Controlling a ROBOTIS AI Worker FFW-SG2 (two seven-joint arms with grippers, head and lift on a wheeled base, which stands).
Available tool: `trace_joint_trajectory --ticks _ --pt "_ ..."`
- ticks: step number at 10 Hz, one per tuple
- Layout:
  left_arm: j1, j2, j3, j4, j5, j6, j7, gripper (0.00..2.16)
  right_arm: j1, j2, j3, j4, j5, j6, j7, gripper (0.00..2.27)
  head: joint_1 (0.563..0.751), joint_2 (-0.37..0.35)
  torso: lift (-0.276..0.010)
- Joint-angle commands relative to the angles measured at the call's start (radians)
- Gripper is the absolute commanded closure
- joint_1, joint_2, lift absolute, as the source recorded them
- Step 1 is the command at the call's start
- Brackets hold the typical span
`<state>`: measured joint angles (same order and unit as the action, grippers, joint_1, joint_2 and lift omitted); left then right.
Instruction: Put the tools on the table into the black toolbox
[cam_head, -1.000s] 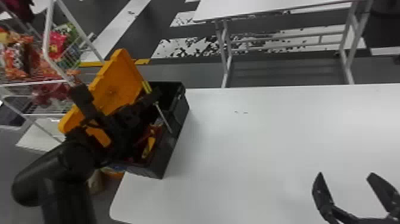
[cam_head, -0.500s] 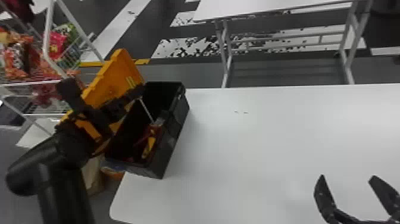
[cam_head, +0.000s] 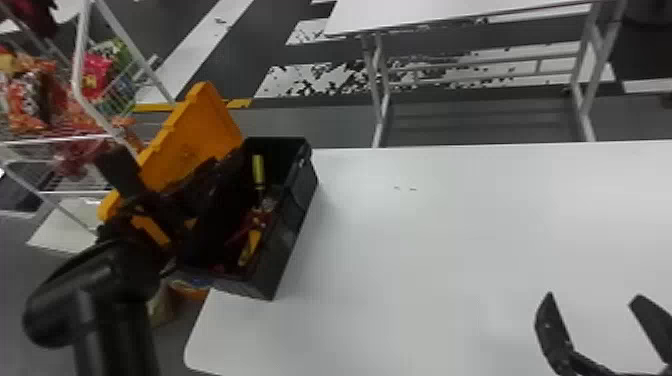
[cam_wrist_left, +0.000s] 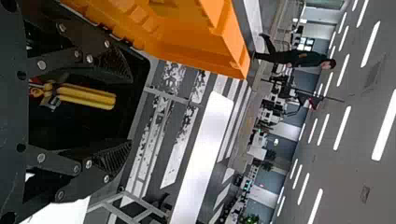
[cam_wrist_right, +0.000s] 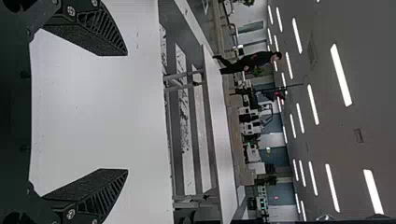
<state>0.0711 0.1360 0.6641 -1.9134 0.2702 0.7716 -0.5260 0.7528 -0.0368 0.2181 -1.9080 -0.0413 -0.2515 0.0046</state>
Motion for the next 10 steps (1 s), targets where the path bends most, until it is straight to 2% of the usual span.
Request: trace_joint_trajectory --ticks 1,2,3,4,5,6,7,8,10 --pt "0.090 -0.045 -0.014 -0.052 0.020 -0.110 0.018 0.03 0.011 0.000 -0.014 0.000 -0.011 -0.038 0.000 0.12 0.695 0.350 -0.075" --pt "0.176 -0.076 -0.046 -0.081 0.020 -0.263 0.054 0.03 0.017 0.000 -0.023 0.000 -0.015 -0.059 0.002 0.12 0.695 0.350 -0.075" --pt "0.253 -0.110 -0.069 -0.107 0.038 -0.370 0.069 0.03 0.023 0.000 -0.031 -0.002 -0.018 -0.080 0.002 0.12 0.695 0.350 -0.075" --pt "0.329 -0.124 -0.101 -0.118 0.066 -0.490 0.081 0.03 0.029 0.000 -0.043 0.000 -0.025 -0.117 0.006 0.12 0.695 0.350 -0.075" --pt "0.392 -0.122 -0.144 -0.116 0.089 -0.594 0.112 0.03 0.039 0.000 -0.057 0.000 -0.040 -0.145 0.009 0.12 0.695 0.350 -0.075" --pt "0.421 -0.124 -0.169 -0.105 0.089 -0.631 0.119 0.03 0.045 0.002 -0.071 0.000 -0.048 -0.163 0.014 0.12 0.695 0.350 -0.075" --pt "0.455 -0.122 -0.199 -0.093 0.087 -0.693 0.135 0.03 0.052 0.003 -0.082 -0.002 -0.051 -0.179 0.017 0.12 0.695 0.350 -0.075" --pt "0.490 -0.122 -0.239 -0.076 0.076 -0.794 0.156 0.03 0.063 0.003 -0.091 -0.003 -0.052 -0.194 0.018 0.12 0.695 0.350 -0.075" --pt "0.536 -0.122 -0.302 -0.018 0.060 -0.947 0.173 0.03 0.077 0.003 -0.103 0.000 -0.068 -0.200 0.048 0.12 0.695 0.339 -0.075"
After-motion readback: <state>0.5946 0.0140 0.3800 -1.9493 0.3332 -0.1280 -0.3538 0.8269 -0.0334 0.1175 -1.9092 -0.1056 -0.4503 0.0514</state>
